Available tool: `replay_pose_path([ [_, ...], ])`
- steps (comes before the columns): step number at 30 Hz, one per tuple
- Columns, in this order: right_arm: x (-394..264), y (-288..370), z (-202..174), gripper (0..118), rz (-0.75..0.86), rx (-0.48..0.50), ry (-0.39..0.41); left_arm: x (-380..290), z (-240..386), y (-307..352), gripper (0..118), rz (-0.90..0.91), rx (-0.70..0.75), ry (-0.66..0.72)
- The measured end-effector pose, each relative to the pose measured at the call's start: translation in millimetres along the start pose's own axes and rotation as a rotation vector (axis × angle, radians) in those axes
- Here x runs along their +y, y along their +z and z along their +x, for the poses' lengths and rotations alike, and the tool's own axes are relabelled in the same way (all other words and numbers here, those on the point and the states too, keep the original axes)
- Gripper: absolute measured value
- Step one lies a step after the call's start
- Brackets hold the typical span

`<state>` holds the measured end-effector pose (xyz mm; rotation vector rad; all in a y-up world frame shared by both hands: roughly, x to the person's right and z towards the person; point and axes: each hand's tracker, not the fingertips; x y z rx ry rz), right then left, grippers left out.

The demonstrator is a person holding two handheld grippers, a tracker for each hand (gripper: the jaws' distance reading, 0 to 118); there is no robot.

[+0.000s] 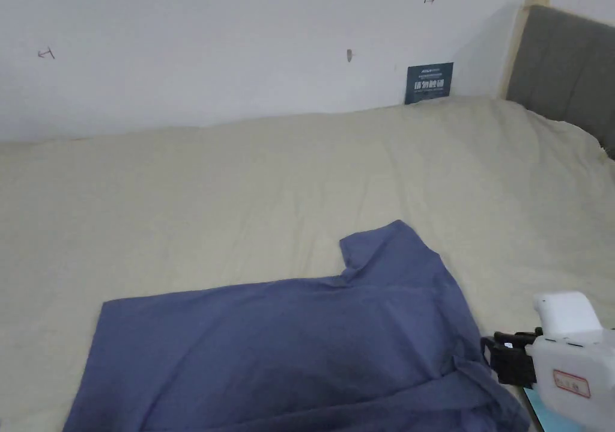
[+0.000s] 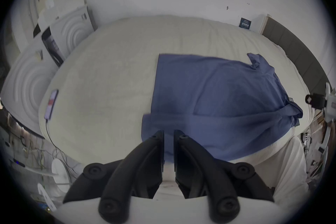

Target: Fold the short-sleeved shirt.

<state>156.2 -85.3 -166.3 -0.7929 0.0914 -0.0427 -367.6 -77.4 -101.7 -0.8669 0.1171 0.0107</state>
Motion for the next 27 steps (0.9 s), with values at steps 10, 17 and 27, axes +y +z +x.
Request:
replay_pose_path([
  [10,83,-67,10,3,-0.043,0.047,-0.072,76,44,-48,0,0.066,-0.103,0.02],
  [17,128,-161,33,3,-0.12,0.021,-0.057,107,56,-97,0,0.033,-0.13,0.014],
  [27,154,-270,69,4,-0.202,0.001,-0.021,122,49,-135,0,-0.018,-0.117,0.024],
])
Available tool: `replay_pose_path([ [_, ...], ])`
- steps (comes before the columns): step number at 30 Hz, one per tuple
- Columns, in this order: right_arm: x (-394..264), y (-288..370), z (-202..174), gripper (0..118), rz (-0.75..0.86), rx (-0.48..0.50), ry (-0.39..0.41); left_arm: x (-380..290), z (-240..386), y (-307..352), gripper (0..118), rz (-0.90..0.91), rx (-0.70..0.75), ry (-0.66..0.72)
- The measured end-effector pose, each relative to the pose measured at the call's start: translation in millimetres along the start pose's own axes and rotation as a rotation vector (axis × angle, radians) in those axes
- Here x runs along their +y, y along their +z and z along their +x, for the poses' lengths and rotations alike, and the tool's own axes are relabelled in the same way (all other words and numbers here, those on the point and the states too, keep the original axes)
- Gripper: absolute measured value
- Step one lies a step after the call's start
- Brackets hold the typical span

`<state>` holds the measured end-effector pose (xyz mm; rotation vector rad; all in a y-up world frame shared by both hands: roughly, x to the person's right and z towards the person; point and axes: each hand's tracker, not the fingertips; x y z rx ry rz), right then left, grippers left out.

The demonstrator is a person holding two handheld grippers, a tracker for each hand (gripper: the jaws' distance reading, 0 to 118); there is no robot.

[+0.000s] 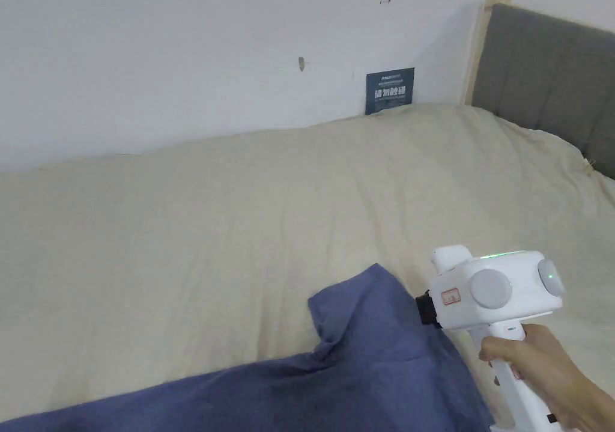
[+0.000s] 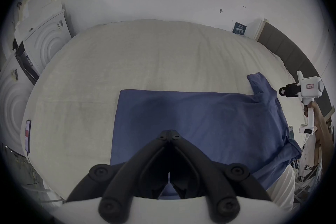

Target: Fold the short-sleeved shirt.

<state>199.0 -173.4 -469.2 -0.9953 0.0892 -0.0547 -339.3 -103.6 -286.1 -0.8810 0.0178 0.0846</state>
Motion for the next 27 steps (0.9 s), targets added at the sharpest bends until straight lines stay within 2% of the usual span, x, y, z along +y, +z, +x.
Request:
replay_pose_path([
  [1,2,-6,3,13,-0.01,0.005,0.002,0,-2,-1,0,-0.004,0.002,0.007],
  [2,3,-12,3,38,-0.043,0.011,0.014,0,-5,-3,0,-0.002,-0.002,0.017],
  [3,4,-20,6,79,-0.065,0.007,0.016,1,-8,-4,0,-0.006,-0.011,0.028],
  [4,4,-28,9,102,-0.083,0.002,0.019,-3,-21,-17,0,-0.008,-0.016,0.033],
  [5,4,-35,13,108,-0.088,-0.005,0.021,-4,-24,-21,0,-0.008,-0.015,0.031],
  [12,8,-76,39,108,-0.131,-0.062,-0.056,-5,-11,-18,0,-0.044,0.007,0.028],
  [16,10,-76,40,104,-0.106,-0.081,-0.022,-5,-11,-23,0,-0.052,0.003,0.024],
  [17,9,-76,42,99,-0.104,-0.085,-0.026,-5,-11,-24,0,-0.054,-0.001,0.023],
  [18,-6,-48,-1,90,-0.099,-0.077,-0.031,-5,-10,-25,0,-0.056,-0.002,0.023],
  [19,-10,-38,-17,79,-0.093,-0.099,-0.013,-5,-10,-26,0,-0.056,-0.004,0.021],
  [20,-11,-33,-24,79,-0.09,-0.09,0.012,-8,-10,-29,0,-0.056,-0.008,0.021],
  [21,-11,-28,-30,74,-0.084,-0.094,0.041,-10,-9,-31,0,-0.059,-0.01,0.022],
  [22,-10,-22,-35,65,-0.084,-0.101,0.081,-10,-10,-33,0,-0.062,-0.012,0.021],
  [24,-10,-18,-47,15,-0.095,-0.081,0.104,-12,-6,-32,0,-0.066,-0.01,0.022],
  [26,-11,-17,-56,10,-0.105,-0.119,0.146,-13,-6,-31,0,-0.068,-0.015,0.022],
  [27,-10,-12,-57,8,-0.097,-0.111,0.132,-13,-8,-31,0,-0.071,-0.016,0.027],
])
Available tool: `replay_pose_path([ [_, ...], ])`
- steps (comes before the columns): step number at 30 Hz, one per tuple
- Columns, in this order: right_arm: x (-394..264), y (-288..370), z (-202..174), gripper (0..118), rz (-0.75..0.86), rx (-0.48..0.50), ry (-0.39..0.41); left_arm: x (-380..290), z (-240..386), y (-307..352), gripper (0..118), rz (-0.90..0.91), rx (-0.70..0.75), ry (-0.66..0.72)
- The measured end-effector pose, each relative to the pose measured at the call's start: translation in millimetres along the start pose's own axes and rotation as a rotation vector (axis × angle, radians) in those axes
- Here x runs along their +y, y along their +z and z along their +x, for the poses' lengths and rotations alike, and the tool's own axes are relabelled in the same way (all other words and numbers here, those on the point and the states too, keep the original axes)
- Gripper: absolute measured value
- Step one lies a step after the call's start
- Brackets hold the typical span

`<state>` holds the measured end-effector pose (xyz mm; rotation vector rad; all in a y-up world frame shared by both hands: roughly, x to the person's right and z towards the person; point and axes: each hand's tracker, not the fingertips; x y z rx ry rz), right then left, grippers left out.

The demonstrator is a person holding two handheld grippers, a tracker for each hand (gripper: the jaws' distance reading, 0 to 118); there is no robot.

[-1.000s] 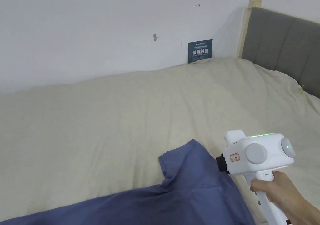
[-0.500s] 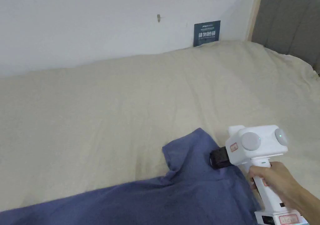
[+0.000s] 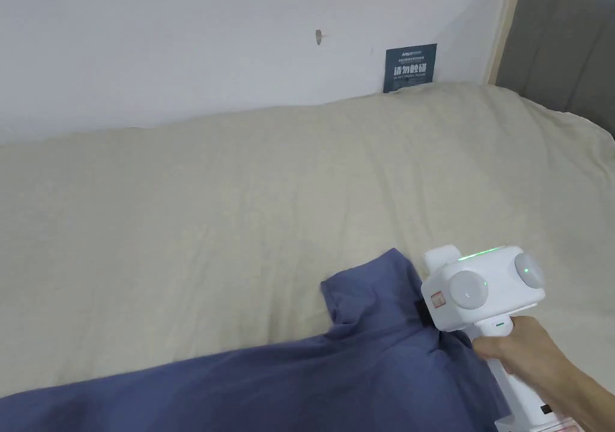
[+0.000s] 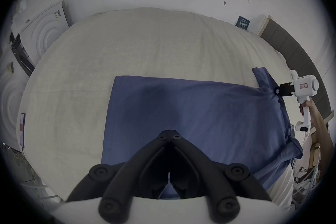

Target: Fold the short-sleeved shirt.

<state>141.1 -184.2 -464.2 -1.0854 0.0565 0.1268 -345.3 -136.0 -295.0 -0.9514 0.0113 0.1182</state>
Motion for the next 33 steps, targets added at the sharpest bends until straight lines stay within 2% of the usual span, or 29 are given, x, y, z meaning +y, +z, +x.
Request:
replay_pose_path([
  [2,0,13,5,7,0.031,0.032,-0.087,0,-1,4,0,0.002,-0.004,-0.002],
  [4,3,19,21,7,0.051,0.042,-0.091,3,-4,3,0,0.005,-0.004,-0.004],
  [8,3,47,23,7,0.07,0.099,-0.115,15,-11,-3,0,0.012,0.011,-0.021],
  [9,2,54,21,7,0.084,0.112,-0.115,20,-12,-5,7,0.014,0.007,-0.024],
  [10,2,59,18,7,0.097,0.109,-0.11,24,-14,-8,22,0.013,0.002,-0.022],
  [11,3,63,14,7,0.098,0.105,-0.091,31,-16,-12,48,-0.004,-0.005,-0.015],
  [12,2,67,9,7,0.109,0.108,-0.073,37,-18,-16,82,-0.013,-0.011,-0.011],
  [13,2,71,6,7,0.113,0.112,-0.063,42,-21,-20,99,-0.014,-0.014,-0.004],
  [18,1,79,-10,7,0.118,0.112,0.001,71,-35,-45,99,-0.019,-0.008,-0.009],
  [23,1,77,-11,7,0.121,0.132,0.002,91,-41,-83,99,-0.054,0.121,-0.071],
  [29,-1,75,-10,7,0.114,0.124,0.016,94,-56,-129,99,-0.11,0.11,-0.046],
  [31,-2,74,-9,7,0.112,0.121,0.012,87,-60,-138,89,-0.145,0.068,0.024],
  [33,-3,73,-8,7,0.108,0.124,0.008,82,-58,-130,85,-0.098,0.097,-0.018],
])
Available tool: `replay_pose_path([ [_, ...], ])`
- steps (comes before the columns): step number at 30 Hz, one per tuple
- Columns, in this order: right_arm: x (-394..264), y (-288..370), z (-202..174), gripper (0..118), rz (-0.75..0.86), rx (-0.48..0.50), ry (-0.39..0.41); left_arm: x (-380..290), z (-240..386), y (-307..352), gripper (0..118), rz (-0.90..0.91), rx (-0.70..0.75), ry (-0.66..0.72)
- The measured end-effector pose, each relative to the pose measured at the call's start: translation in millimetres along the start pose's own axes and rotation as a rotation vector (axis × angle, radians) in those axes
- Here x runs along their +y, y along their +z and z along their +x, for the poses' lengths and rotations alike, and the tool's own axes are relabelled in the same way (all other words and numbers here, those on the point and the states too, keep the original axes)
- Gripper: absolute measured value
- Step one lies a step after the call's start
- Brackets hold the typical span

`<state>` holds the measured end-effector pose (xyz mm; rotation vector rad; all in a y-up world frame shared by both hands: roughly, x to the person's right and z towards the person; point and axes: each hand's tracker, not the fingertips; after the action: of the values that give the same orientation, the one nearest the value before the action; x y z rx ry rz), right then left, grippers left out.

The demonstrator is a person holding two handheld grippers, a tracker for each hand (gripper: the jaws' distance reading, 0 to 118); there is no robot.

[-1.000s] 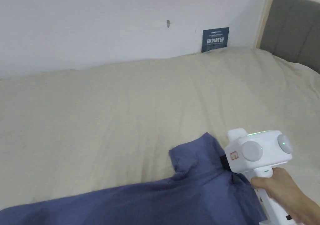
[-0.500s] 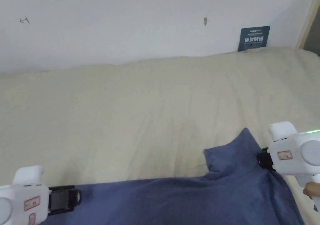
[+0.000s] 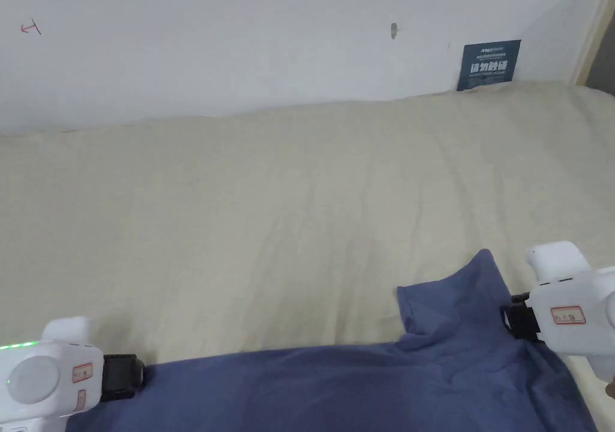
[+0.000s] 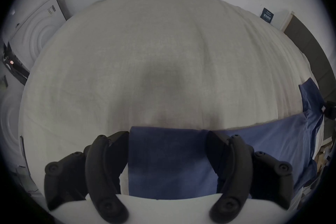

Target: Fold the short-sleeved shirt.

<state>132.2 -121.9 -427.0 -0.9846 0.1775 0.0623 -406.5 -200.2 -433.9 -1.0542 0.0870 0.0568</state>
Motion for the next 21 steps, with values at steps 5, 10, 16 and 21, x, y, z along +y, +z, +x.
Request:
replay_pose_path([
  [5,-3,-2,-2,7,-0.006,-0.003,-0.003,9,0,18,2,-0.014,-0.028,-0.03],
  [10,-4,8,-7,7,0.006,0.022,-0.011,4,11,23,2,-0.032,-0.023,-0.082],
  [16,2,36,0,7,0.047,0.03,-0.023,9,-2,61,2,0.007,-0.084,-0.06],
  [21,-1,73,4,7,0.081,0.025,-0.023,3,-14,116,2,0.081,-0.098,-0.053],
])
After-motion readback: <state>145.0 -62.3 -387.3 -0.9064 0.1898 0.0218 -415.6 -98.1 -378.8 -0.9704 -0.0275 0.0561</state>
